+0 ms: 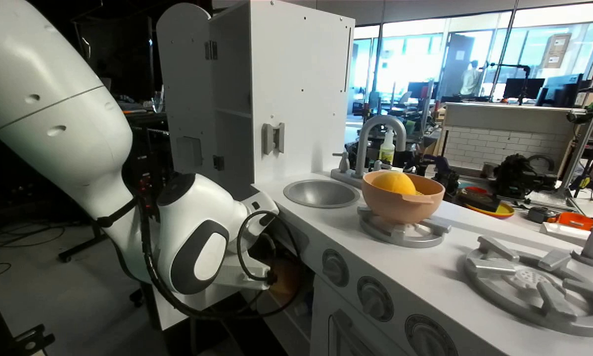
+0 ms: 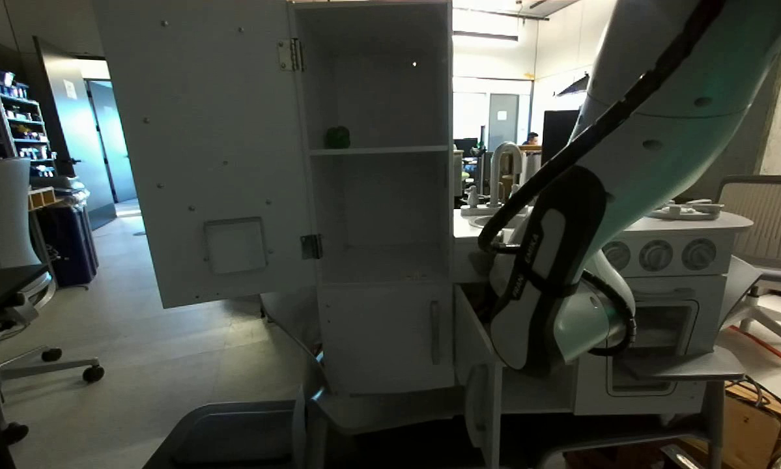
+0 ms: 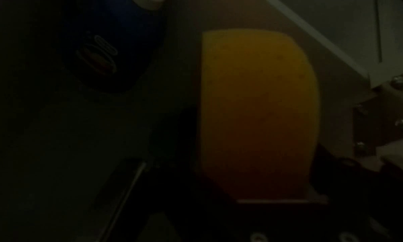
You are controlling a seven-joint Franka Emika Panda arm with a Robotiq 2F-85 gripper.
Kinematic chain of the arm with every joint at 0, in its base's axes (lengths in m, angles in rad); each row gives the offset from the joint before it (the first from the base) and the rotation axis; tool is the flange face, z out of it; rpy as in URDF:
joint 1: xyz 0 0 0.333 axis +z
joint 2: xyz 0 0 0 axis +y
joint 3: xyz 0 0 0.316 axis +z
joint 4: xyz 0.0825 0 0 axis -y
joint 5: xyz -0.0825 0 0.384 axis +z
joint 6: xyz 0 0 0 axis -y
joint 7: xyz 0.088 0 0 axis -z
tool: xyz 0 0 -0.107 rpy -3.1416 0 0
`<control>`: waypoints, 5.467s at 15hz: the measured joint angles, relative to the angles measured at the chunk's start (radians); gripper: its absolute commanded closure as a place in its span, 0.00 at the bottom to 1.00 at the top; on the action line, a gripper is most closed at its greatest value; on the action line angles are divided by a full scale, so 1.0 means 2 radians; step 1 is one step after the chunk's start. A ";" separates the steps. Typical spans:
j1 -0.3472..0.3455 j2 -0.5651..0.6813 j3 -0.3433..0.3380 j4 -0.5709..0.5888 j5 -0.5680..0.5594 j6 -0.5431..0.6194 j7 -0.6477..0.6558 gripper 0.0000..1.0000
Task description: Open the right cabinet door then put the black bottle and orange sponge in the top compartment of the right cabinet respectively
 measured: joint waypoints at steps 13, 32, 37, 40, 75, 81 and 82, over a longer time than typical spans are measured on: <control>0.065 0.132 -0.108 0.100 0.120 0.034 0.016 0.00; 0.086 0.078 -0.083 -0.001 0.078 0.030 0.001 0.00; 0.087 0.032 -0.062 -0.057 0.059 0.033 0.001 0.00; 0.091 -0.006 -0.058 -0.109 0.057 0.033 -0.006 0.00; -0.013 -0.885 -0.007 -0.501 -0.165 -0.648 -0.035 0.00; -0.091 -1.028 0.164 -0.539 -0.060 -0.778 0.055 0.00; -0.091 -1.038 0.179 -0.539 -0.054 -0.786 0.069 0.00</control>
